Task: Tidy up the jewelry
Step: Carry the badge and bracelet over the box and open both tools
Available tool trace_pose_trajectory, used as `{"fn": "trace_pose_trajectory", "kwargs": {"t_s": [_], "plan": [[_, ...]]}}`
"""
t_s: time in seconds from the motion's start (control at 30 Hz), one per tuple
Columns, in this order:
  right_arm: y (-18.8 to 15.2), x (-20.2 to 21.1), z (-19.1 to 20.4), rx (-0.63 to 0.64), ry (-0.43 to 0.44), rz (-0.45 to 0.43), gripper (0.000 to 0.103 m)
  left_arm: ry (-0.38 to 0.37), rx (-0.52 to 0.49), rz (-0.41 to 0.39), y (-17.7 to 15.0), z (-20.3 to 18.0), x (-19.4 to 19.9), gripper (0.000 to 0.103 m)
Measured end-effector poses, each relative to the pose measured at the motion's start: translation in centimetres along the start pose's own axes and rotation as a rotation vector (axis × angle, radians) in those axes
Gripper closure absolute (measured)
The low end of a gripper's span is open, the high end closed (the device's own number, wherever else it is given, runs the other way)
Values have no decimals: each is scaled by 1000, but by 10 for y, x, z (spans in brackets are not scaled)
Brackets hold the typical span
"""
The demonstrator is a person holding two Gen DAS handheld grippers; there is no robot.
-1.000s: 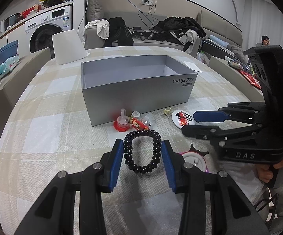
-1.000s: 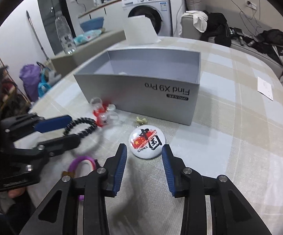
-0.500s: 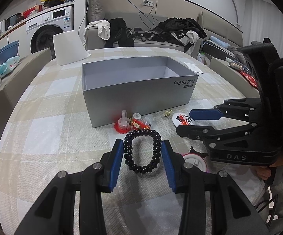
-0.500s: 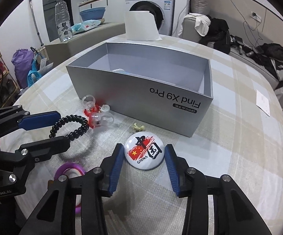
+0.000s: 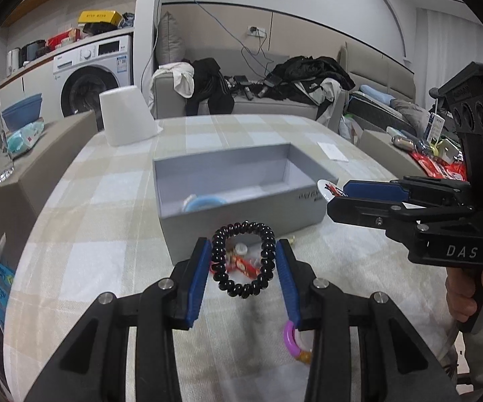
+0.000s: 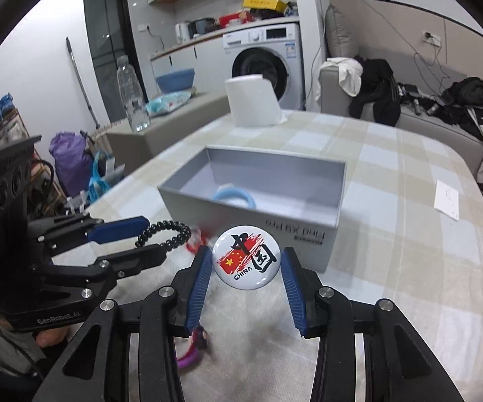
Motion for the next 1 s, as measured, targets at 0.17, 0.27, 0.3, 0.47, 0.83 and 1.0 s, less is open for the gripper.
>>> {"fn": "trace_pose_trajectory", "kwargs": {"t_s": [0.17, 0.27, 0.3, 0.47, 0.83, 1.0], "plan": [[21, 0, -7, -12, -13, -25, 62, 13, 21, -46, 20, 4, -5, 69], [31, -3, -12, -21, -11, -38, 62, 24, 29, -71, 30, 8, -9, 69], [34, -5, -15, -30, -10, -40, 62, 34, 31, -75, 33, 10, -13, 69], [46, -19, -32, -83, -11, -43, 62, 56, 40, -67, 41, 17, -34, 69], [50, -47, -41, -95, -18, 3, 62, 87, 28, -3, 37, 20, -63, 69], [48, -52, -43, -94, -35, 21, 61, 87, 36, 31, 37, 19, -65, 65]]}}
Point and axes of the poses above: each gripper's, at about its wrist camera, not at the fingertips, and x roughly against the way its jaws point, z to its left, y to its top, the point moved 4 cm from there along -x, roughly the way its jaws point, and after that the axes turned 8 degrees about y, right-handed, at the moved point
